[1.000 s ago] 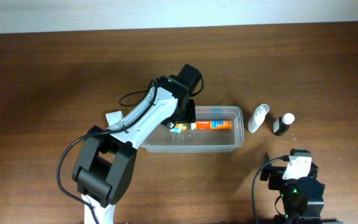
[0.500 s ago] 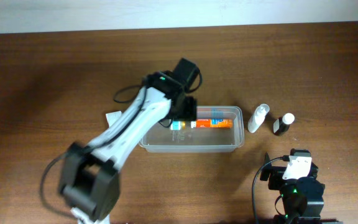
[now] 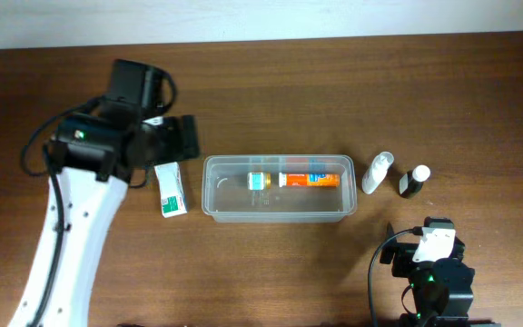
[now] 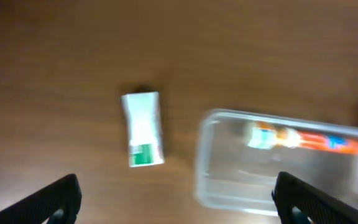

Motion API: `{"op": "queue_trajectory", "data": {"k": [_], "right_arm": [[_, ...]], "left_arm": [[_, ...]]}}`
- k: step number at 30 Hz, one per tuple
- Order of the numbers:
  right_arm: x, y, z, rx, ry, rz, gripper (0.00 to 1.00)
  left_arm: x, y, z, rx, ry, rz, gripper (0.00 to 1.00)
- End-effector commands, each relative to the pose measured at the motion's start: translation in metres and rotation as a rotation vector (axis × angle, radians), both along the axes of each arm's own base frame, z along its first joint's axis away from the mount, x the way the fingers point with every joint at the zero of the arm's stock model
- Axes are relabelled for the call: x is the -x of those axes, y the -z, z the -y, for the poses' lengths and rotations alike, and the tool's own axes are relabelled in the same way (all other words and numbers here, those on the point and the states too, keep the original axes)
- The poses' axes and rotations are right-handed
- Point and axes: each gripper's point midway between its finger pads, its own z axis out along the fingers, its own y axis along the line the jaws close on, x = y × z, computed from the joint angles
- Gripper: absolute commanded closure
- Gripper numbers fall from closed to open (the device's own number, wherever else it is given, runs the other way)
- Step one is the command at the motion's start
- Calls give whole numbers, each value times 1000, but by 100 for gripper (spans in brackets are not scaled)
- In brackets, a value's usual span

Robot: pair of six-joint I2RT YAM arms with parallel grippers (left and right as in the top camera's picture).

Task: Pack container
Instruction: 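Move the left gripper to the Panadol box and grasp it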

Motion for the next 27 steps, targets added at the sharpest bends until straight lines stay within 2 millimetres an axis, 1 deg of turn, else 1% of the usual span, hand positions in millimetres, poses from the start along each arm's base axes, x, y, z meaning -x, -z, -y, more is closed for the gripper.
{"op": "queue_trajectory", "data": {"k": [1,4,6,7,8,9,12,14,17,21,24,25,27], "right_arm": [[0,2,2,-9,14,3,1],[0,2,2,-9,14,3,2],[0,2,2,-9,14,3,2],[0,2,2,-9,14,3,2],[0,2,2,-9,14,3,2],[0,2,2,-9,14,3,2],[0,2,2,-9,14,3,1],[0,2,2,-9,14,3,2],[0,2,2,-9,14,3,2],[0,2,2,-9,14,3,1],[0,2,2,-9,14,3,2],[0,2,2,-9,14,3,2],[0,2,2,-9,14,3,2]], "left_arm": [[-2,55,-20,-26,-79,-159,1],[-6,103,-20,-23,-85,-270,1],[-9,130,-19,-32,-85,-320,1],[-11,157,-19,-44,-87,-373,1],[-12,170,-19,-47,-90,-401,2],[-11,192,-21,-55,-109,-457,2],[-8,221,-24,-68,-119,-536,7],[-5,233,-25,-76,-122,-572,8],[-4,245,-27,-94,-123,-593,8],[-6,251,-27,-96,-123,-596,9],[-8,251,-27,-94,-123,-585,35],[-10,251,-27,-92,-124,-579,39],[-12,251,-29,-89,-129,-573,41]]}}
